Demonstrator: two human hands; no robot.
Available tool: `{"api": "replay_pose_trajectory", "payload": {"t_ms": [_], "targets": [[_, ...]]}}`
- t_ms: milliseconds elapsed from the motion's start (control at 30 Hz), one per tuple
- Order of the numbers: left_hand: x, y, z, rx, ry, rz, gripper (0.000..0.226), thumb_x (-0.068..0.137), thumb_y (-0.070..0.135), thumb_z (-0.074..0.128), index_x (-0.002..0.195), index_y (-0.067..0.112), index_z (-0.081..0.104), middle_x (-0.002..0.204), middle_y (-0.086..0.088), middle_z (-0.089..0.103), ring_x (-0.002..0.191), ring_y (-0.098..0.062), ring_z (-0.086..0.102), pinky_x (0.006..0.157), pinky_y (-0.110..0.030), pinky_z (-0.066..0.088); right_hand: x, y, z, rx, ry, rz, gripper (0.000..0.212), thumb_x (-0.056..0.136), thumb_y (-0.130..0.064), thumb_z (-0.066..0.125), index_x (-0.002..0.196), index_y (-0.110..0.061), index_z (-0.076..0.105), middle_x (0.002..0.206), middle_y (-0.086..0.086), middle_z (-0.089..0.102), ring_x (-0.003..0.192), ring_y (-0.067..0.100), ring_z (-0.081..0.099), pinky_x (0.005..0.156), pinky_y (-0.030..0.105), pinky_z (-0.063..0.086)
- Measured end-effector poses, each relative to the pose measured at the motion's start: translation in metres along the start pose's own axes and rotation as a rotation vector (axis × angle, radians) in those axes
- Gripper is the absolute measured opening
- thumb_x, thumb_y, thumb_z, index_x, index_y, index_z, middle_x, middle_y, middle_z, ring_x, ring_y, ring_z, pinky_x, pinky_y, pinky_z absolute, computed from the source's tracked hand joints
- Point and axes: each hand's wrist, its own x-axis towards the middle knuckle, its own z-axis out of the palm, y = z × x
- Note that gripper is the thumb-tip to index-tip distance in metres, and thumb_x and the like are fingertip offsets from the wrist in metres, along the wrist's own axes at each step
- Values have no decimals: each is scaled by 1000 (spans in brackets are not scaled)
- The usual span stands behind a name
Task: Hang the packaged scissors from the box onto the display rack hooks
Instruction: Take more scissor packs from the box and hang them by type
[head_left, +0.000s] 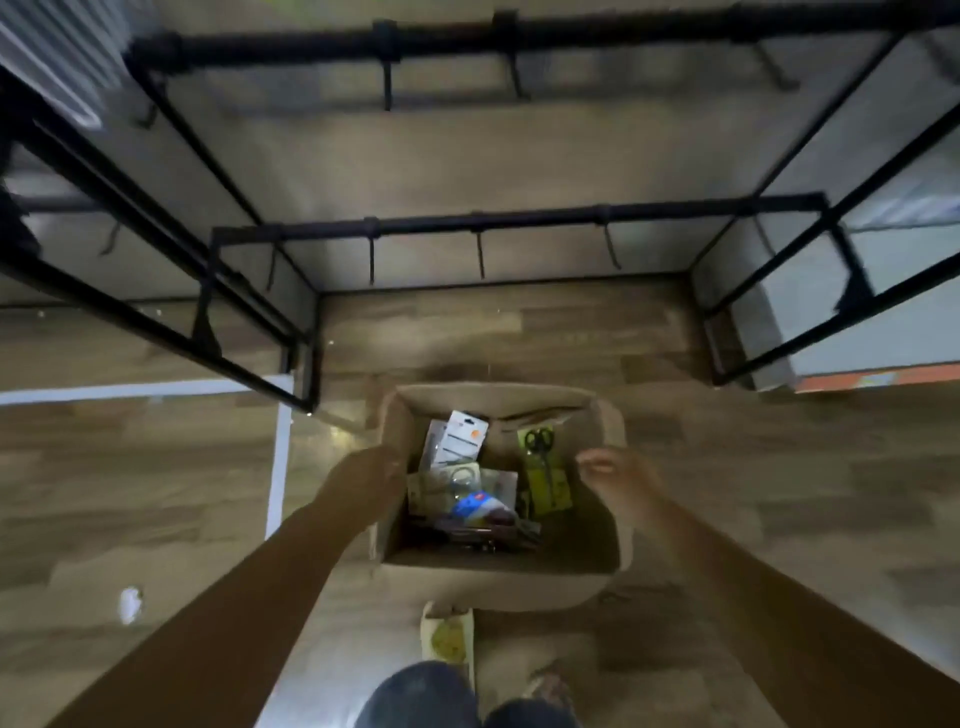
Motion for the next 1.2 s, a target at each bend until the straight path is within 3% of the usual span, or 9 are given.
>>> {"api": "replay_pose_trajectory", "payload": {"t_ms": [100, 267, 367, 433, 567, 767, 1033, 1133, 1200], "targets": [[52, -36, 90, -24, -41, -79, 44, 95, 18, 53, 137, 7, 46, 139, -14, 49, 127, -26, 46, 96, -24, 32, 78, 86, 49, -390, 73, 61, 17, 89, -11, 58, 96, 3, 65, 108, 23, 64, 98, 35, 60, 87, 44, 48], [155, -64, 202, 91, -94, 30, 42, 92, 18, 53, 133, 8, 49, 135, -15, 50, 121, -29, 48, 99, -30, 39, 187, 172, 103, -543, -50, -38, 51, 80, -30, 71, 127, -18, 54, 122, 7, 60, 102, 17, 56, 82, 26, 45], [223, -76, 240, 207, -69, 155, 54, 88, 28, 62, 136, 14, 44, 137, -9, 48, 122, -27, 47, 100, -36, 41, 254, 204, 124, -796, -128, -143, 110, 66, -41, 80, 150, -21, 12, 154, 8, 19, 140, 26, 21, 112, 38, 24], [259, -84, 257, 285, -44, 202, 63, 85, 36, 65, 140, 17, 39, 137, -9, 47, 123, -30, 46, 99, -39, 42, 292, 216, 132, -950, -166, -182, 137, 57, -46, 84, 147, -24, -18, 157, 7, -15, 143, 29, -13, 115, 47, 0], [298, -101, 275, 315, -70, 200, 71, 78, 38, 72, 140, 23, 40, 137, -9, 48, 123, -29, 48, 100, -40, 42, 342, 230, 148, -949, -382, -105, 147, 55, -43, 87, 140, -29, -32, 151, 9, -30, 142, 32, -15, 117, 47, 7], [297, -129, 291, 284, -47, 56, 56, 85, 13, 58, 138, 13, 38, 133, -16, 49, 119, -33, 50, 96, -38, 44, 324, 242, 143, -1027, -219, -424, 126, 59, -52, 80, 148, -24, -6, 131, 3, 21, 122, 22, 32, 97, 31, 39], [295, -124, 286, 211, 41, -45, 42, 87, 6, 55, 126, 5, 40, 129, -19, 50, 116, -35, 52, 92, -39, 44, 294, 247, 165, -1373, -111, -743, 87, 77, -42, 66, 142, -15, 15, 122, 12, 52, 102, 29, 55, 68, 31, 37], [296, -123, 287, 208, 47, -53, 42, 87, 7, 55, 126, 5, 39, 130, -20, 49, 117, -35, 51, 93, -40, 44, 299, 247, 163, -1396, -137, -737, 93, 78, -46, 64, 146, -18, 8, 128, 12, 49, 105, 30, 54, 74, 33, 39], [295, -122, 286, 200, 47, -59, 42, 87, 7, 55, 126, 5, 40, 130, -19, 49, 117, -35, 51, 93, -40, 43, 302, 247, 166, -1380, -162, -658, 96, 76, -48, 66, 146, -24, 4, 135, 12, 42, 116, 32, 48, 96, 46, 35]]}}
